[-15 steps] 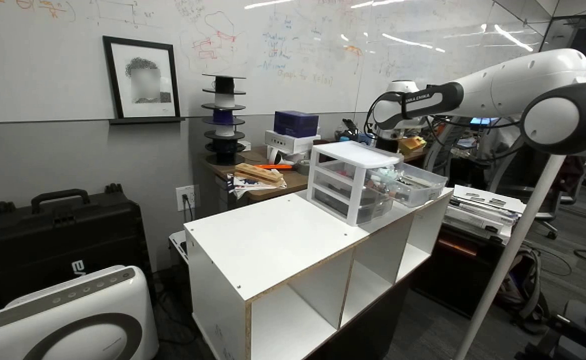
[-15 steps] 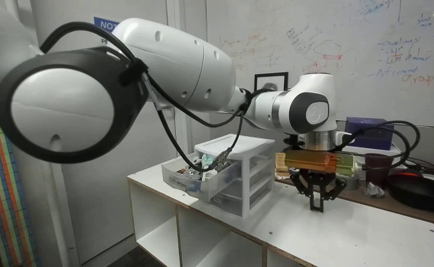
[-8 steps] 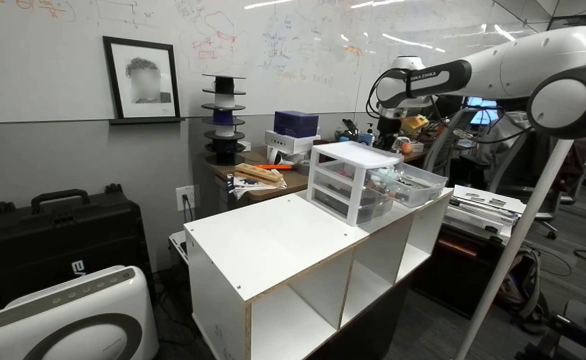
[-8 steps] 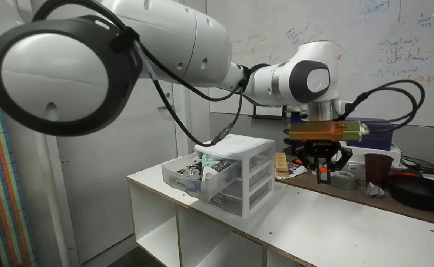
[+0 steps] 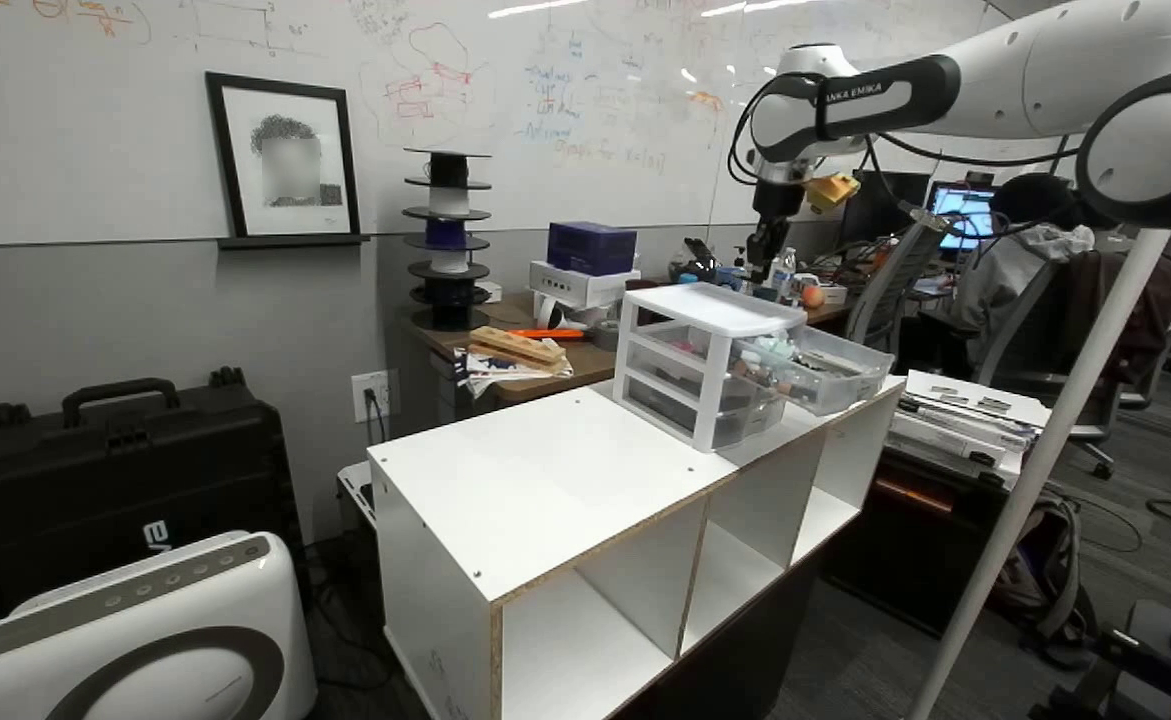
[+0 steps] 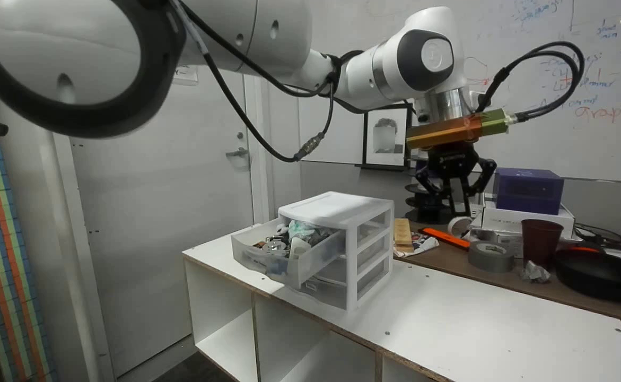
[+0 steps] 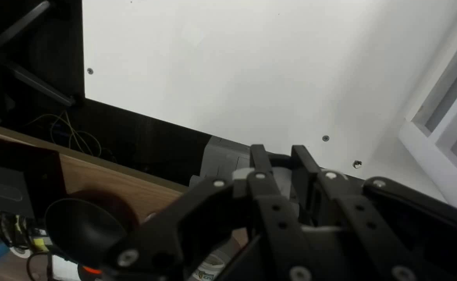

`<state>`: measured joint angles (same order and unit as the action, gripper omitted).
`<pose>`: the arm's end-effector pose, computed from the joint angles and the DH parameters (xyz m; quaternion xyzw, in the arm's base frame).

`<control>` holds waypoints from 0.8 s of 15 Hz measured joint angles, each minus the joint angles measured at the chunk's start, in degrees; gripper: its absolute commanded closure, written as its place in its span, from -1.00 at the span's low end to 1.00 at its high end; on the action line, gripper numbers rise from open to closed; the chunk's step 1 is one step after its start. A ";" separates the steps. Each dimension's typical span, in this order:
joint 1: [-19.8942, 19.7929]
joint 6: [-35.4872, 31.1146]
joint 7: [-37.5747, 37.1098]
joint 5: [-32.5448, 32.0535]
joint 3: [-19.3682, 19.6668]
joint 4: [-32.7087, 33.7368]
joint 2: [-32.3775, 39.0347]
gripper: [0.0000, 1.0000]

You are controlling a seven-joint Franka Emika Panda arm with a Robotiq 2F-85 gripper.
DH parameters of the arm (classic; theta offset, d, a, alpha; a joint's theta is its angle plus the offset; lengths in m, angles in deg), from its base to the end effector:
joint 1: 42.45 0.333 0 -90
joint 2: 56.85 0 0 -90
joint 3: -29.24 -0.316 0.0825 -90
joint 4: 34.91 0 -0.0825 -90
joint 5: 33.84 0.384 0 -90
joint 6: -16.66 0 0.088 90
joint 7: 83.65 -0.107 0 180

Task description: Put the white object in the drawer and close the drawer

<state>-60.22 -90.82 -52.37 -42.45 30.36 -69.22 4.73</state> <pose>0.7708 -0.2663 0.3675 0.9832 0.1280 0.0569 0.1167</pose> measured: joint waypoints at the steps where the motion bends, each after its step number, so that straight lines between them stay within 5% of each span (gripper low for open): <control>1: 0.41 0.29 0.37 -0.50 0.01 -0.66 -1.07 0.83; 12: 4.22 1.68 1.30 -2.86 0.02 -19.68 -18.06 0.82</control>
<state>-56.00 -89.14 -51.06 -45.30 30.38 -88.90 -13.34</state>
